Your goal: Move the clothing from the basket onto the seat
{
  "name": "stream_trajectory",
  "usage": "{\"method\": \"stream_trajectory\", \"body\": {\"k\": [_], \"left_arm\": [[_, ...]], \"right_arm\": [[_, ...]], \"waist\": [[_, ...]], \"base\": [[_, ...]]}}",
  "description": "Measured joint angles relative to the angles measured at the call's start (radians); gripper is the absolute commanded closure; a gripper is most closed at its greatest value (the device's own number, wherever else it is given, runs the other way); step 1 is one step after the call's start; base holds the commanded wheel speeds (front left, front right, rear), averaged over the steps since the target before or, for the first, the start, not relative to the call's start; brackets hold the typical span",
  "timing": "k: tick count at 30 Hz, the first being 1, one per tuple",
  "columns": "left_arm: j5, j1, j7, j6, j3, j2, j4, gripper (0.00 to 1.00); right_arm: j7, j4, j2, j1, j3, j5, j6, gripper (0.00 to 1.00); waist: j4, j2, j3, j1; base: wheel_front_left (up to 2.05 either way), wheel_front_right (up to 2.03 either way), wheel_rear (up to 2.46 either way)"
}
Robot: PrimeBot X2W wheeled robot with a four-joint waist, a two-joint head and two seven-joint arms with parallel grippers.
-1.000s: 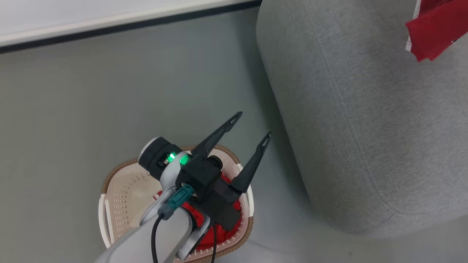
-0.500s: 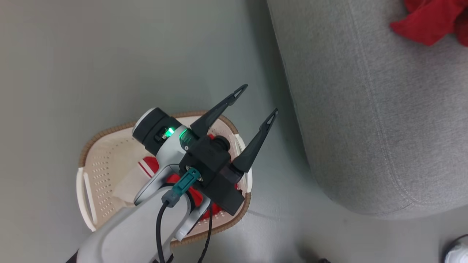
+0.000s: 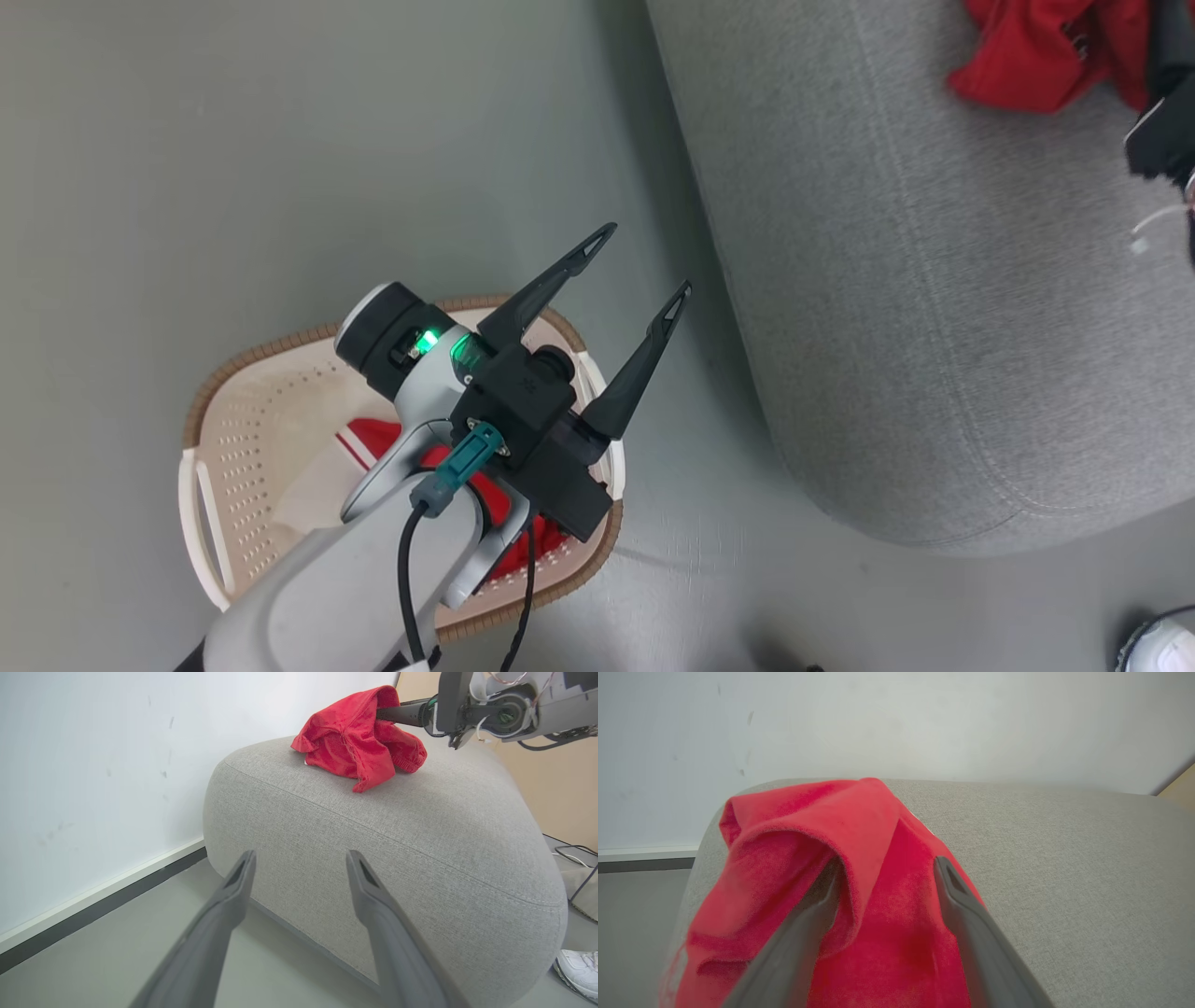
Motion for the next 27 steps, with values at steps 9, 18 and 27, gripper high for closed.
{"method": "stream_trajectory", "body": {"k": [9,18,27], "left_arm": [[-0.049,0.044,-0.052,0.001,0.027,-0.031,0.067,0.00],[-0.113,0.115,-0.089,0.018,0.117,-0.038,0.137,0.00],[-0.155,0.216,-0.102,0.036,0.223,-0.014,0.200,0.00]], "right_arm": [[0.000,-0.077,0.009,0.101,0.007,-0.027,0.012,0.00],[0.000,-0.173,0.049,0.212,0.019,-0.058,0.010,0.00],[0.000,-0.268,0.104,0.360,0.017,-0.062,-0.029,0.00]], "waist": [[0.002,-0.0002,-0.107,-0.0001],[0.032,-0.0003,-0.225,-0.0002],[0.091,-0.0003,-0.343,-0.0003]], "base": [[0.00,0.00,0.00],[0.00,0.00,0.00],[0.00,0.00,0.00]]}}
